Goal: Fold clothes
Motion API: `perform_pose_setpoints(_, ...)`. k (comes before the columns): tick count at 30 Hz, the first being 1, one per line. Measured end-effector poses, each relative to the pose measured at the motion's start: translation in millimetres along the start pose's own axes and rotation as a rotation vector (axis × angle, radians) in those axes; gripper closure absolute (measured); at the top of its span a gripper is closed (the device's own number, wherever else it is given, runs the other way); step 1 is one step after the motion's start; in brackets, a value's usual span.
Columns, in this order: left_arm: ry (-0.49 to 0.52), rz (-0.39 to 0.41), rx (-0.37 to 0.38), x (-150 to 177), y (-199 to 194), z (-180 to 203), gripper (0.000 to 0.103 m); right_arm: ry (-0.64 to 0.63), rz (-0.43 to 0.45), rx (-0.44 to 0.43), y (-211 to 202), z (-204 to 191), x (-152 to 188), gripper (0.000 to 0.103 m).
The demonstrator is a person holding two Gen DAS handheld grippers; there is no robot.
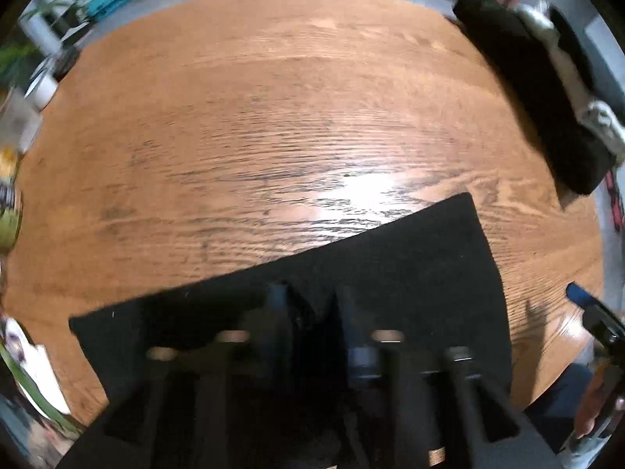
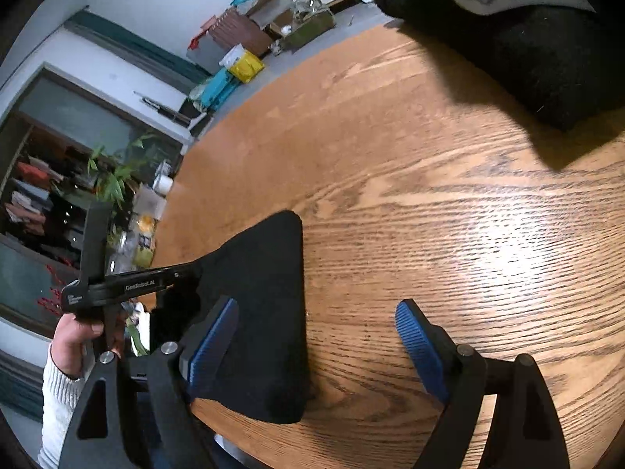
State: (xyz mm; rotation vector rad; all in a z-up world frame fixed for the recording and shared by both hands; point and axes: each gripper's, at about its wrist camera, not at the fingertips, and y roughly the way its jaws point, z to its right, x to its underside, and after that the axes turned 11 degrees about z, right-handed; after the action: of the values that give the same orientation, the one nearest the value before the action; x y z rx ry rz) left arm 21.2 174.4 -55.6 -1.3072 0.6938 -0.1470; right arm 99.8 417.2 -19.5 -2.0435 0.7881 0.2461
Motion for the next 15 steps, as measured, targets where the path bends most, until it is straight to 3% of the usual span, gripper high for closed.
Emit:
perform_pose_setpoints(1,-0.015,0.031,0.008,4.9,-10.4,-3.4,0.025,-0.001,-0.002,0.002,0.5,0.1,0.5,0.017)
perform_pose_setpoints(4,-0.070,0.075,0.063,28.3,-44.7,-11.1,0.025,-0.006,-0.005,0.006,1.2,0.2,1.3,0.017)
perform_pose_setpoints(9,-0.182,0.035,0.195,93.3,-65.0,-7.2,0.025,-0.015,-0.011,-0.008,-1.1,-3.2,2.1,0.017)
perform_pose_setpoints(12,-0.170,-0.007,0.156,125.9,-51.0,2.6,0.025,-0.027,-0.015,-0.013,-1.4,-7.7,4.7,0.016)
perform_pose_setpoints(15,-0.160,-0.021,0.119,134.5,-37.3,7.8,0.026,-0.042,-0.023,-0.014,0.5,-12.7,7.9,0.016)
